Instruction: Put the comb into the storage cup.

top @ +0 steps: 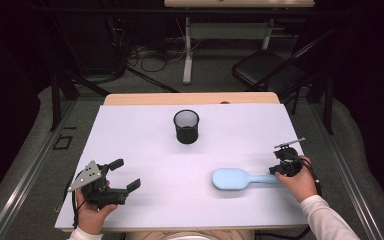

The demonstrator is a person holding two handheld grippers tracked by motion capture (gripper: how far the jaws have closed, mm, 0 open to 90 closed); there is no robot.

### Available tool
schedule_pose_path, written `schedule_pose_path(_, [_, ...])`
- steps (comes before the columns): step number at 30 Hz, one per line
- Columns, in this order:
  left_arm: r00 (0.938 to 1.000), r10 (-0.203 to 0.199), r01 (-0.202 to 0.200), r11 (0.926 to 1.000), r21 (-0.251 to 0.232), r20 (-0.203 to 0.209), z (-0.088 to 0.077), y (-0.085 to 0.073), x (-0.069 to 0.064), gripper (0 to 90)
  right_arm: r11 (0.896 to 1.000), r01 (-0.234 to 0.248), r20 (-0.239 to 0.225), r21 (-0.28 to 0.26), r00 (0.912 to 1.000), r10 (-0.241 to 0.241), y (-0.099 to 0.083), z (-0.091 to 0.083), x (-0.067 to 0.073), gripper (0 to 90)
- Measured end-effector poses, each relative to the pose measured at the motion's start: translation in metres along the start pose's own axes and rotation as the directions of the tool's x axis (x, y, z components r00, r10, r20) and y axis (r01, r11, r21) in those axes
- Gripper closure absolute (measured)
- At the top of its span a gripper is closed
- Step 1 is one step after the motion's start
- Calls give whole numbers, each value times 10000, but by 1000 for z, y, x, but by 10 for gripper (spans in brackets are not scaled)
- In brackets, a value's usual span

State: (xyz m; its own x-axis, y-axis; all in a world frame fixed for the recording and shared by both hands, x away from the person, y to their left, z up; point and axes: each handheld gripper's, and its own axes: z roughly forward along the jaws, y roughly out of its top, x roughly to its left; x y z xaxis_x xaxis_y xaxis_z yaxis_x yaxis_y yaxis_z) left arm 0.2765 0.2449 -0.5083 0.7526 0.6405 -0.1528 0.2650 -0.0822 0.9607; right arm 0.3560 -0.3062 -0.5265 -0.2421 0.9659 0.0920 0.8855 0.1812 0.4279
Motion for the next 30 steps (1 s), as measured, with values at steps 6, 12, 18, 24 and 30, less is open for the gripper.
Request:
schedule_pose_path(6, [10000, -5, 5, 10000, 7, 6, 0, 0, 0, 27, 10000, 17, -98, 83, 10000, -16, -8, -2, 1, 900])
schedule_pose_path(12, [10000, 6, -6, 10000, 22, 3, 1, 0, 0, 27, 10000, 45, -226, 50, 9997, -44, -18, -6, 3, 900])
schedule_pose_path(18, [10000, 34, -34, 10000, 14, 10, 1, 0, -1, 29, 9998, 93, -405, 194, 9991, -85, -29, -9, 7, 900])
schedule_pose_path(24, [10000, 14, -14, 10000, 5, 21, 1, 0, 0, 29, 9995, 261, -528, 154, 9983, -253, -35, -10, 12, 900])
schedule_pose_path(30, [10000, 34, -34, 10000, 21, -5, 1, 0, -1, 29, 9993, 315, -667, 206, 9973, -301, -41, -12, 16, 900])
